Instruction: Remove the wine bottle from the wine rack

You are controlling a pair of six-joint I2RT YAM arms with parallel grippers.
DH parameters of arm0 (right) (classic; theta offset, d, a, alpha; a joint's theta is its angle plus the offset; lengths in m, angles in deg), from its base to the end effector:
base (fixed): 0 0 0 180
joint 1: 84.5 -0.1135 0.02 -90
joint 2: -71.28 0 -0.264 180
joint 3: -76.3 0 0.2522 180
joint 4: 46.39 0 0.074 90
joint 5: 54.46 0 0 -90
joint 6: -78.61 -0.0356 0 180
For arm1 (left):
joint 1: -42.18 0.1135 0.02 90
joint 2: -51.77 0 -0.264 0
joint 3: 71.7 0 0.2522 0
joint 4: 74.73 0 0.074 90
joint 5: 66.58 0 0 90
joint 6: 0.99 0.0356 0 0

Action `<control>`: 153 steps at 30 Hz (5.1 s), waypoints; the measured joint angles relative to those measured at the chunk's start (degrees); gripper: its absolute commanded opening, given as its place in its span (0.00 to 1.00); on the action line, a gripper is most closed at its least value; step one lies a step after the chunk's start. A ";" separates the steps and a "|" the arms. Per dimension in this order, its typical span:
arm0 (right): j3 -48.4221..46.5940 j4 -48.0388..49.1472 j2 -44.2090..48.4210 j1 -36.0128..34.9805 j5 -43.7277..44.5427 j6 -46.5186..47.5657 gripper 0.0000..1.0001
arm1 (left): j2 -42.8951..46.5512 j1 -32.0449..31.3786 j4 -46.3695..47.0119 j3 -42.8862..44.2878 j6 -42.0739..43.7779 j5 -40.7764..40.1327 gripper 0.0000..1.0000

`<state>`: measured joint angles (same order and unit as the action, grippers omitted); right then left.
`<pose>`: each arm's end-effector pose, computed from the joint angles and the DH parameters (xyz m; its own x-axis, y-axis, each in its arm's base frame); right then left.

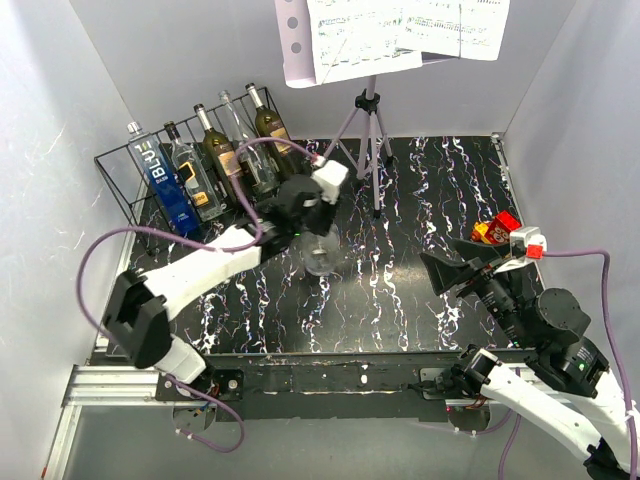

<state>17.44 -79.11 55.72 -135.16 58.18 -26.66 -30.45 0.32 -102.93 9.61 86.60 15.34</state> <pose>0.0450 0.0333 0.3769 -0.0125 0.3682 -0.9297 -0.4879 0.8093 0.3271 0.2505 -0.2177 0.3179 -0.3859 0.2899 -0.8758 0.5535 0.8323 0.0316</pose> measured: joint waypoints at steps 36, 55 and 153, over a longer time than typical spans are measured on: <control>-0.15 -1.64 -10.99 0.00 8.15 -1.36 0.80 | -14.08 -14.01 4.81 21.57 -1.33 -4.00 0.98; -9.94 5.99 -45.40 4.87 6.97 3.74 0.52 | 29.62 3.87 -6.60 -12.04 -7.48 -14.99 0.98; -21.68 3.69 -34.03 40.09 -20.09 1.68 0.83 | -20.96 53.72 -3.21 23.93 -4.48 -3.04 0.00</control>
<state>-4.24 -75.42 21.69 -95.07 38.09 -24.97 -51.41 54.04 -106.14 33.54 82.12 12.30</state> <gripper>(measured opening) 0.837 0.597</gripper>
